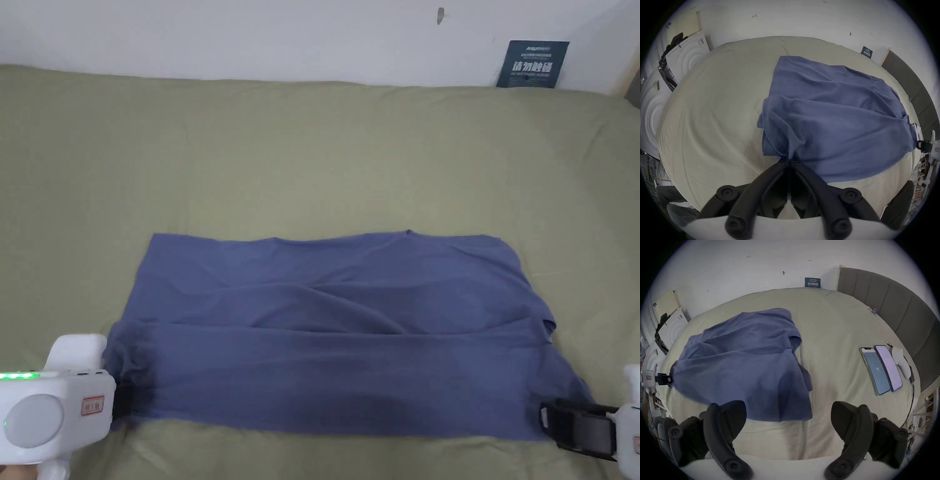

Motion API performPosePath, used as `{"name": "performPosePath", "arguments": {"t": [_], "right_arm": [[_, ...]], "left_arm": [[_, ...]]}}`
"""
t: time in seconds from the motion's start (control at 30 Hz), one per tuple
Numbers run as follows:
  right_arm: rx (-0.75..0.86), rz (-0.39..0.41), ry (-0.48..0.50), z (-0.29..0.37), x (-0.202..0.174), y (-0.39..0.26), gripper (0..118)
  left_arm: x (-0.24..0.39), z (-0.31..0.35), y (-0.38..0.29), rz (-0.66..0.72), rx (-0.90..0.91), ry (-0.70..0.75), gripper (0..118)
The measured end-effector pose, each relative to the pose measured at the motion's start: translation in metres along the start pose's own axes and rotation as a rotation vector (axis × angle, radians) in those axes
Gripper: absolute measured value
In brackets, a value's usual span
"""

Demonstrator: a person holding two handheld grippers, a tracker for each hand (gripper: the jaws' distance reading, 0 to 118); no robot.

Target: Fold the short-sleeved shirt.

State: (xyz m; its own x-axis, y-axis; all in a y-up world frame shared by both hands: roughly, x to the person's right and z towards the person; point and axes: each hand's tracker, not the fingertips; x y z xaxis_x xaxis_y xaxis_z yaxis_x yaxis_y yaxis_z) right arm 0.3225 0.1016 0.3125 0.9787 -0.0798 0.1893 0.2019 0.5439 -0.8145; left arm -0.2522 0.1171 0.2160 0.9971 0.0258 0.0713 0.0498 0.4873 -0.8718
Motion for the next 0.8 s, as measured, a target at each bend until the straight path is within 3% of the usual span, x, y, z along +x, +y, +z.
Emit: {"name": "performPosePath", "arguments": {"t": [0.03,0.07,0.1,0.13,0.17,0.3,0.4,0.8], "right_arm": [[-0.016,-0.002,0.004,0.005,-0.004,0.0,88],[-0.033,-0.001,0.011,0.003,-0.003,0.002,63],[-0.041,0.0,0.015,-0.001,-0.002,0.002,21],[-0.047,-0.009,0.031,-0.004,-0.001,0.0,8],[-0.06,-0.02,0.096,-0.005,-0.003,-0.003,7],[-0.021,-0.009,0.038,0.005,-0.009,-0.005,6],[0.002,-0.054,0.05,0.019,-0.002,-0.004,6],[0.017,-0.069,0.082,0.09,-0.006,-0.073,6]], "left_arm": [[0.0,0.0,0.0,0.003,0.0,-0.001,2],[0.0,0.0,0.0,0.004,-0.002,-0.003,2],[0.0,0.001,0.0,0.004,-0.002,-0.005,2],[0.001,0.001,0.0,0.004,-0.003,-0.006,2],[0.001,0.002,0.0,0.001,-0.002,-0.007,2],[-0.002,0.01,0.0,-0.003,0.015,-0.006,1],[-0.005,0.021,0.0,0.002,0.035,-0.007,2],[-0.028,0.076,-0.056,0.007,0.057,-0.011,1]]}}
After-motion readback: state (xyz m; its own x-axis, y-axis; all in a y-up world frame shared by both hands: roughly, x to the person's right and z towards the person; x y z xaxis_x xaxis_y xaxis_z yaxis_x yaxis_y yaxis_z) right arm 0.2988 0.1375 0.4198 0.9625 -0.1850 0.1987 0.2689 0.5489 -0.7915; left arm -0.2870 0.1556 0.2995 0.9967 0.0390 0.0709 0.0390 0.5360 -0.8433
